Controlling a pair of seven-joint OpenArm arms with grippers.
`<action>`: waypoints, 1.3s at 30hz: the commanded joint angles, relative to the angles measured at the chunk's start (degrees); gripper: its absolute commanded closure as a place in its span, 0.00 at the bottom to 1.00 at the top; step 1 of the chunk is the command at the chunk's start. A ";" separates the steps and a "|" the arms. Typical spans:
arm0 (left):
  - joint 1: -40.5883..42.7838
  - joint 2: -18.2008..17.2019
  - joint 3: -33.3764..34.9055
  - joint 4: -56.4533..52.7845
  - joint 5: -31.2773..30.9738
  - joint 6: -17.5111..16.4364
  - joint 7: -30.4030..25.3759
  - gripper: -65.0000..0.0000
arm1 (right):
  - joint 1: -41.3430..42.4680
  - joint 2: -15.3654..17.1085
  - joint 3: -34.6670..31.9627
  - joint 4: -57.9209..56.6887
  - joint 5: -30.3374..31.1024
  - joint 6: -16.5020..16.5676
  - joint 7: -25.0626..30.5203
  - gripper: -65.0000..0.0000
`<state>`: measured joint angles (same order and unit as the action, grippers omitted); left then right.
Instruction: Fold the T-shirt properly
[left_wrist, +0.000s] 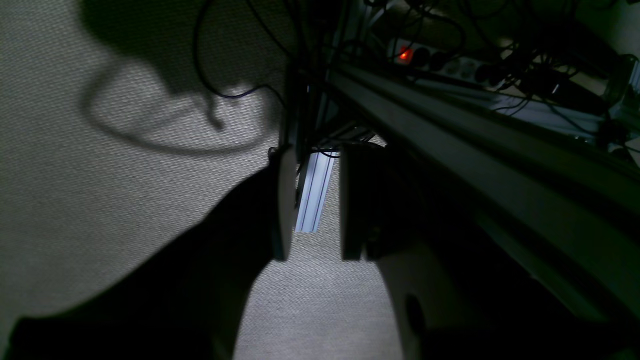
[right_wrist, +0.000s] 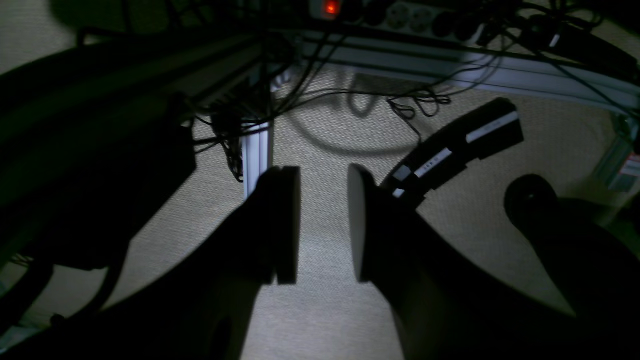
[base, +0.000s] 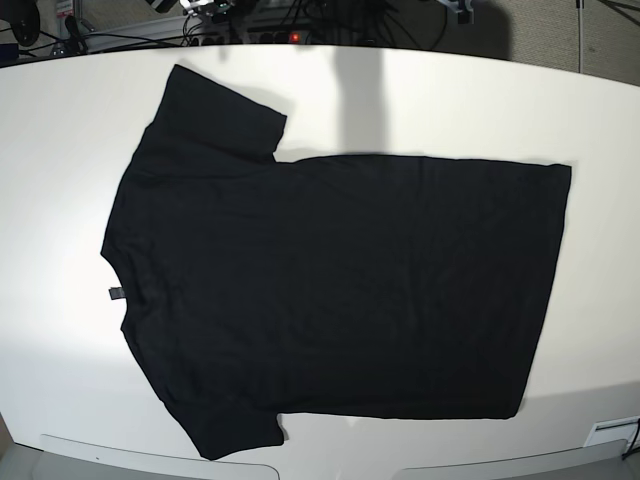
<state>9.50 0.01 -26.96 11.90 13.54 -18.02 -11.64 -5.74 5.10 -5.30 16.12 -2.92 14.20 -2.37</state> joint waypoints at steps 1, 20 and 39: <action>0.17 -0.04 0.00 0.20 -0.07 -0.37 -0.48 0.76 | -0.15 0.33 0.02 0.33 0.09 0.39 0.15 0.74; 6.86 1.68 0.02 11.02 -0.07 -0.83 -0.48 0.76 | -4.28 2.51 0.02 5.14 0.04 2.16 1.31 0.74; 18.05 3.15 0.07 25.66 -0.13 -7.72 -0.44 0.76 | -21.62 3.72 0.02 28.17 0.11 3.39 1.29 0.74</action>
<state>26.81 3.18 -26.89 37.47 13.72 -25.63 -11.51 -27.00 8.40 -5.30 43.92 -3.01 17.28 -1.48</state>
